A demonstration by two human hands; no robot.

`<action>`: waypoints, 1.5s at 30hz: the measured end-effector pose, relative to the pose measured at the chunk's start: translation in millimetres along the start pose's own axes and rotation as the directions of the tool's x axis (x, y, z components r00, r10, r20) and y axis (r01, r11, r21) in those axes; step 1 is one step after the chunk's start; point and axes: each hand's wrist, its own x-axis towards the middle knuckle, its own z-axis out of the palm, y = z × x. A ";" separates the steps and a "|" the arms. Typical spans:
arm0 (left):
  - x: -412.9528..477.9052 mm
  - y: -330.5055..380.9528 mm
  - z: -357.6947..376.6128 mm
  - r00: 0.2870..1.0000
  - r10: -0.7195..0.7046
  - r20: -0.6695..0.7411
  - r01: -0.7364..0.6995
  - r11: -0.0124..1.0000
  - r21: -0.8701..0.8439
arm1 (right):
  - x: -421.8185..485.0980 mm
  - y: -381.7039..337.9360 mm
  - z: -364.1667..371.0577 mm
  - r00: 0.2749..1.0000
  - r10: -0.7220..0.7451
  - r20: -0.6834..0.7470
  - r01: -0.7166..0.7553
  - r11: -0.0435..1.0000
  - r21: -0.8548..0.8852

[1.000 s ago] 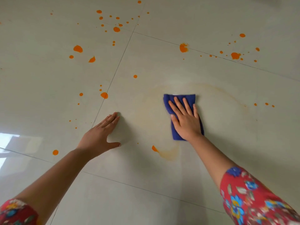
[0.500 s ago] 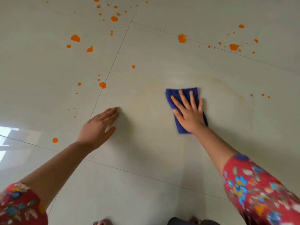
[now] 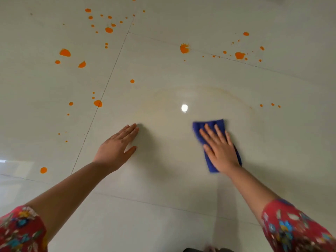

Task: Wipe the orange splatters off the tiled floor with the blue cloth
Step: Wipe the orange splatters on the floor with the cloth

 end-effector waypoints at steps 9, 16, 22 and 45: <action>44.0 21.6 -5.3 0.998 0.013 0.066 -0.016 0.999 0.038 | 10.9 -77.0 1.2 0.953 -0.303 -0.016 0.303 0.953 -0.006; 63.1 25.1 3.9 0.994 -0.025 0.109 0.022 0.999 0.029 | -4.0 2.2 4.3 0.947 0.314 -0.060 -0.309 0.947 0.087; 33.5 24.0 -1.6 0.995 -0.087 0.049 0.089 0.996 -0.020 | 37.5 -109.0 2.8 0.995 -0.089 -0.037 0.089 0.996 0.015; -105.3 -21.9 -82.7 0.954 -0.297 0.043 0.291 0.951 0.108 | 51.9 -141.8 -14.7 0.992 0.004 0.126 -0.016 0.996 0.090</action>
